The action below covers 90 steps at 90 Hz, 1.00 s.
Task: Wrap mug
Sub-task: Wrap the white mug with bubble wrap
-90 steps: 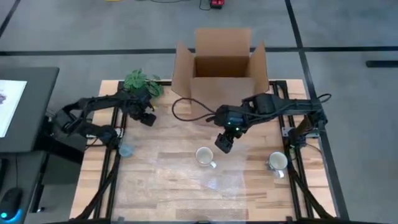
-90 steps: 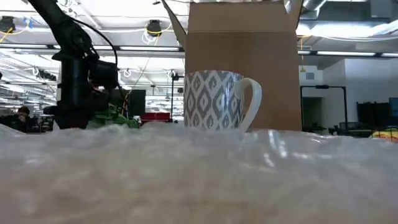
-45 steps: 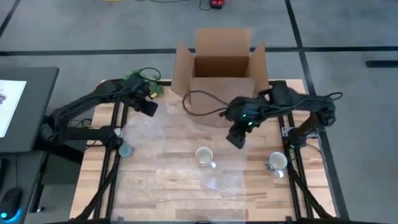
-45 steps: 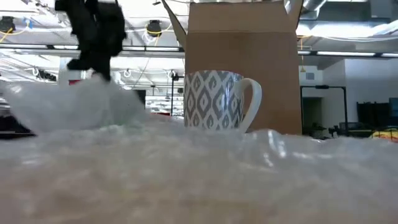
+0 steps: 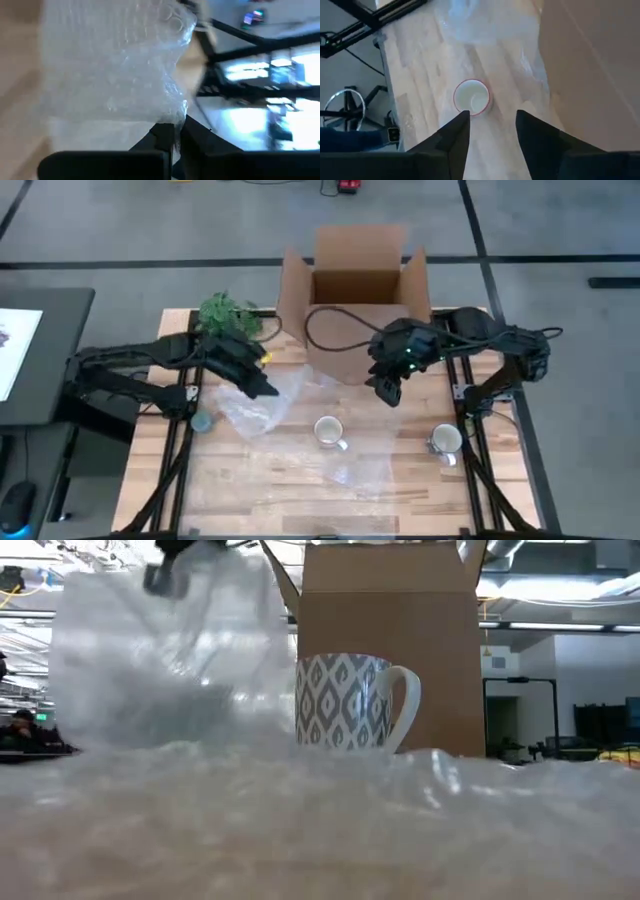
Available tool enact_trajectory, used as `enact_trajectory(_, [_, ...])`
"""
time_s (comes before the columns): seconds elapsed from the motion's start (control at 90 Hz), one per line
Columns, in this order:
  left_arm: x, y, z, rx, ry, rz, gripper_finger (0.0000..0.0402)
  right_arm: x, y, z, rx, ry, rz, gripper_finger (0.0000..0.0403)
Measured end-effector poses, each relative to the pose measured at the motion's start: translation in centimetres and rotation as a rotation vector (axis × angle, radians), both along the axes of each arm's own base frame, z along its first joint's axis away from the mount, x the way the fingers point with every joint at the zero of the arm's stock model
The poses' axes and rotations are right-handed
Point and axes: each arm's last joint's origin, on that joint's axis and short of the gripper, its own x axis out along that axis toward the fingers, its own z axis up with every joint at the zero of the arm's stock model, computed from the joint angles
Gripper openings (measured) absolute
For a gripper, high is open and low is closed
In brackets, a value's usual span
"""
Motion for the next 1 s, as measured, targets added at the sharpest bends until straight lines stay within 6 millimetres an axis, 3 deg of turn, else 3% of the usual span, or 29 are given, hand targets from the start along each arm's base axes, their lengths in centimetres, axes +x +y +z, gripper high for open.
enact_trajectory(0.289, [5.1,-4.1,0.5,-0.044,-0.286,-0.105,0.0,0.0,0.1,0.0,-0.085,-0.008,0.203,0.0142])
enact_trajectory(0.756, [12.4,-5.6,-4.4,-0.086,-0.405,-0.071,0.0002,-0.6,0.0,-0.5,-0.128,0.066,0.336,0.0142])
enact_trajectory(0.867, [13.7,-5.8,-5.6,-0.115,-0.444,-0.097,0.0024,-1.0,0.0,-0.6,-0.127,0.098,0.341,0.0142])
enact_trajectory(1.0, [14.6,-6.0,-6.3,-0.194,-0.494,-0.135,0.0082,-1.8,0.0,-0.5,-0.115,0.122,0.33,0.0142])
